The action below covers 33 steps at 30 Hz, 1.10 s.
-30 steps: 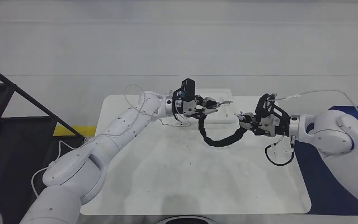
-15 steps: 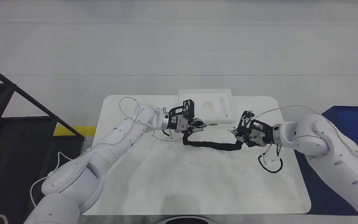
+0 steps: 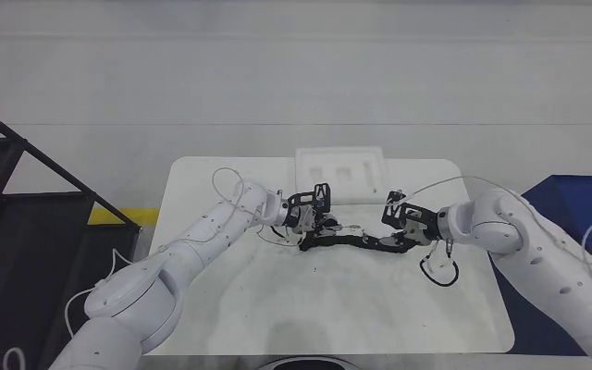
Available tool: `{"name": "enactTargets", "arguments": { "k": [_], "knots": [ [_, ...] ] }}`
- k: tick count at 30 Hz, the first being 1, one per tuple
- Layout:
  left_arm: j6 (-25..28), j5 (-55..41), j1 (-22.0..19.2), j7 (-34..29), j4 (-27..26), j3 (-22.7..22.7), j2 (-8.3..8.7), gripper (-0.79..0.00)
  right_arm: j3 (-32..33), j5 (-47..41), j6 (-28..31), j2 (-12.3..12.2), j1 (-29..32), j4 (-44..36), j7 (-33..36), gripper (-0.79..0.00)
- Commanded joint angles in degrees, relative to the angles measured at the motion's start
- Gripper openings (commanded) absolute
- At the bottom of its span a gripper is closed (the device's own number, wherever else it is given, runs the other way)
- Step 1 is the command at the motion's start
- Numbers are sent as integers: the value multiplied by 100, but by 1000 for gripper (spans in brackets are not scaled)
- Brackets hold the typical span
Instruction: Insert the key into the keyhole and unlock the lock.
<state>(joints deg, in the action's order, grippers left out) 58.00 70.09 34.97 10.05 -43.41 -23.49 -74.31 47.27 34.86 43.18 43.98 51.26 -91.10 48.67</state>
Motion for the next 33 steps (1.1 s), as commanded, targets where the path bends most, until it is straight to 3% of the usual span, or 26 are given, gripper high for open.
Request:
{"name": "enactTargets", "arguments": {
  "k": [1, 2, 4, 10, 15, 23, 27, 33],
  "knots": [
    [0, -18, -41, -6, 20, 145, -23, -120, 46, -77, 119, -8, -5, 33, -48, -237],
    [0, -45, -60, 20, 18, 232, -34, 0, 81, -144, 175, -15, 3, 55, -81, -163],
    [0, -98, -126, 47, 40, 418, -49, 0, 175, -284, 272, -36, 11, 90, -148, 0],
    [0, -231, -440, 514, 93, 746, -34, 0, 505, -640, 447, -113, 17, 49, -253, 0],
    [0, -108, -706, 1492, 43, 713, 107, 0, 733, -908, 556, -143, -10, -30, -493, 0],
    [0, 638, -1110, 3173, -111, 511, 595, 0, 903, -1573, 719, -82, -276, 83, -1044, 0],
    [0, 771, -1343, 3460, -138, 462, 873, 0, 900, -2200, 1056, -19, -501, 386, -1331, 0],
    [0, 718, -1620, 3624, -660, 365, 1354, 0, 945, -2402, 1280, 47, -916, 874, -1402, 0]
  ]
}}
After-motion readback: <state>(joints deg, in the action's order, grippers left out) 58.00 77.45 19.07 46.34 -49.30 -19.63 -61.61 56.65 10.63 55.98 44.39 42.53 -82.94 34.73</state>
